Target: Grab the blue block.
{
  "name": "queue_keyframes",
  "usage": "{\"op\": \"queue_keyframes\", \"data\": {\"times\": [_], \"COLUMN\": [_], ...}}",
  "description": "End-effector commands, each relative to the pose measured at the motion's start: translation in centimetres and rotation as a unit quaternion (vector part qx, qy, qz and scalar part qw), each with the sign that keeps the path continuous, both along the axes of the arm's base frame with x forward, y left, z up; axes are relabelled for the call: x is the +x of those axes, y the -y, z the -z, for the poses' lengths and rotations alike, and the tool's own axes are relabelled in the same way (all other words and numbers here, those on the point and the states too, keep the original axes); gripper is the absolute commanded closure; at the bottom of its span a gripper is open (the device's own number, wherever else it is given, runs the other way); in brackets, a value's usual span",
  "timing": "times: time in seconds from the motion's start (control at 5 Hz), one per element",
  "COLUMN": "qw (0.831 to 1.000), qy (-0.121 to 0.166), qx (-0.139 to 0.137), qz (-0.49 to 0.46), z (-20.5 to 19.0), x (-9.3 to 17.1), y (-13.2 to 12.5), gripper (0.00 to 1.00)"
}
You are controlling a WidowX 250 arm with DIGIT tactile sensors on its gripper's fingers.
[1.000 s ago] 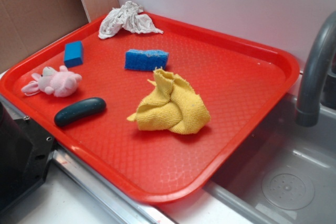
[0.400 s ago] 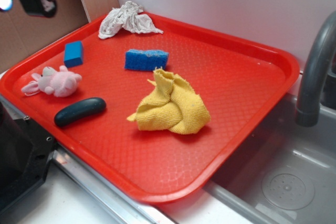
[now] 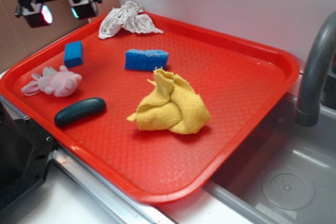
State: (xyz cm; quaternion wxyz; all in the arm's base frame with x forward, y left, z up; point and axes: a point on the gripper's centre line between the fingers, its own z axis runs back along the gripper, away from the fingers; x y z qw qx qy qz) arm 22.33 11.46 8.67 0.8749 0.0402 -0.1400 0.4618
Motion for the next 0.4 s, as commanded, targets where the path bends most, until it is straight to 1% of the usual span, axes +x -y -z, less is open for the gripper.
{"op": "queue_keyframes", "data": {"times": [0.0,0.2], "qw": [0.999,0.998], "qy": [-0.034,-0.063], "qx": [0.004,-0.013], "qz": [-0.031,-0.008], "z": [2.1,2.3], "x": [1.4,-0.8], "y": [-2.8,-3.6], "gripper": [0.0,0.0]}}
